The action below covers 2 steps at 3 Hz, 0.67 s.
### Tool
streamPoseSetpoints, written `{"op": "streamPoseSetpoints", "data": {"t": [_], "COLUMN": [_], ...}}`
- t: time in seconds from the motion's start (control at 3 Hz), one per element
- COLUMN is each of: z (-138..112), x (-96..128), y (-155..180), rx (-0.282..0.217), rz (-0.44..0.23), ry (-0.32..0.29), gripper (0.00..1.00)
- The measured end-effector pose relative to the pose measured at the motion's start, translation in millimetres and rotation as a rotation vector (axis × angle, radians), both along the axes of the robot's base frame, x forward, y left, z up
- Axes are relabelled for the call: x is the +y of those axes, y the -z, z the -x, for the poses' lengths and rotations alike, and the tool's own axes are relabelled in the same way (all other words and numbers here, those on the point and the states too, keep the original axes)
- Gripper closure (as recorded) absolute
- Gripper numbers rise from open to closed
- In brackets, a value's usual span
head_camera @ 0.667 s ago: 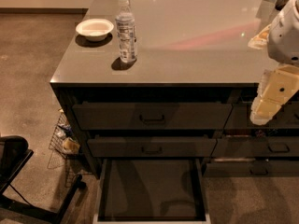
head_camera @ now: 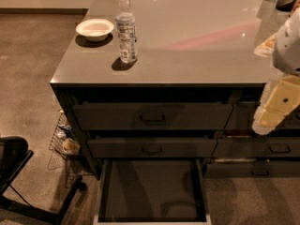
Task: Close bottom drawer
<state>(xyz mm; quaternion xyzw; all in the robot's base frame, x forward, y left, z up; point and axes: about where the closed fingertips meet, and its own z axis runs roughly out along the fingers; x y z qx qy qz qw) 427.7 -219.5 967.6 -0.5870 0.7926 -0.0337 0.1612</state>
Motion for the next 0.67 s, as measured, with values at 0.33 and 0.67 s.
{"op": "streamPoseSetpoints", "data": {"t": [0.33, 0.67], "z": [6.6, 8.5], "x": [3.9, 3.9], "y": [13.5, 11.7], "rx": [0.069, 0.071], "rz": [-0.008, -0.014], "ry": [0.079, 0.107], "gripper": [0.0, 0.0]}}
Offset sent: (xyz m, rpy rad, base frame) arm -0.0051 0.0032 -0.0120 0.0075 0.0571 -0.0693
